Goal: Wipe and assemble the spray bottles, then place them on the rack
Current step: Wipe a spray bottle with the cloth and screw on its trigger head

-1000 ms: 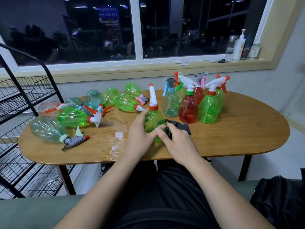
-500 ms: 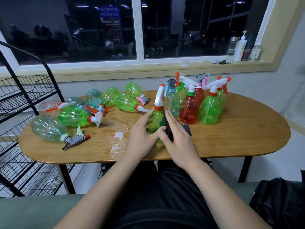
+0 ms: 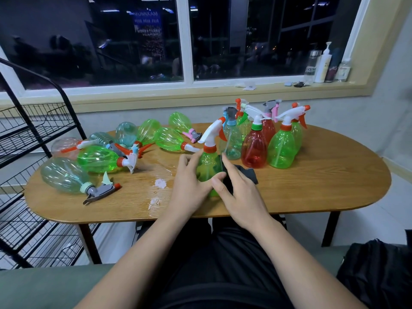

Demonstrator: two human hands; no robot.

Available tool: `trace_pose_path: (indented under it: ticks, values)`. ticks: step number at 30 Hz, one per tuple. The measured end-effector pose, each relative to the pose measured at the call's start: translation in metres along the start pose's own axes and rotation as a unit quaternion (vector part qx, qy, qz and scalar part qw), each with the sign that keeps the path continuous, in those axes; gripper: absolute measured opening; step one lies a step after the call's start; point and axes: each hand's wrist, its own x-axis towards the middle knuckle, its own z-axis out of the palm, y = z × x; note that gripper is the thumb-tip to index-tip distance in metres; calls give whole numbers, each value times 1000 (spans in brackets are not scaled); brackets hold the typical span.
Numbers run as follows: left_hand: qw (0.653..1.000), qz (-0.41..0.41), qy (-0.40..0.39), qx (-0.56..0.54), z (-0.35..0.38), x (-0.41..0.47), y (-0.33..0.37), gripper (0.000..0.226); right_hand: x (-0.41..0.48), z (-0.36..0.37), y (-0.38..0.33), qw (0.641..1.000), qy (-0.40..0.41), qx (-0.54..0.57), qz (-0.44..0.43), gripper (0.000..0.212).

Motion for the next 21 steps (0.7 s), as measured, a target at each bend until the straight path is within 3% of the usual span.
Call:
trace_pose_path:
  ticks: [5, 11, 15, 18, 21]
  values:
    - [1000, 8, 7, -2, 0, 0, 2, 80, 0, -1, -2, 999, 9, 13, -43, 72]
    - [1000, -9, 7, -16, -2, -3, 6, 71, 5, 0, 7, 998, -5, -27, 60, 82]
    - [1000, -4, -3, -13, -1, -3, 4, 69, 6, 2, 8, 997, -1, -32, 75, 88]
    - [1000, -7, -6, -4, 0, -2, 3, 70, 4, 2, 6, 998, -13, -24, 65, 87]
    - [1000, 0, 6, 15, 0, 2, 2, 76, 1, 0, 1, 1000, -2, 14, 4, 73]
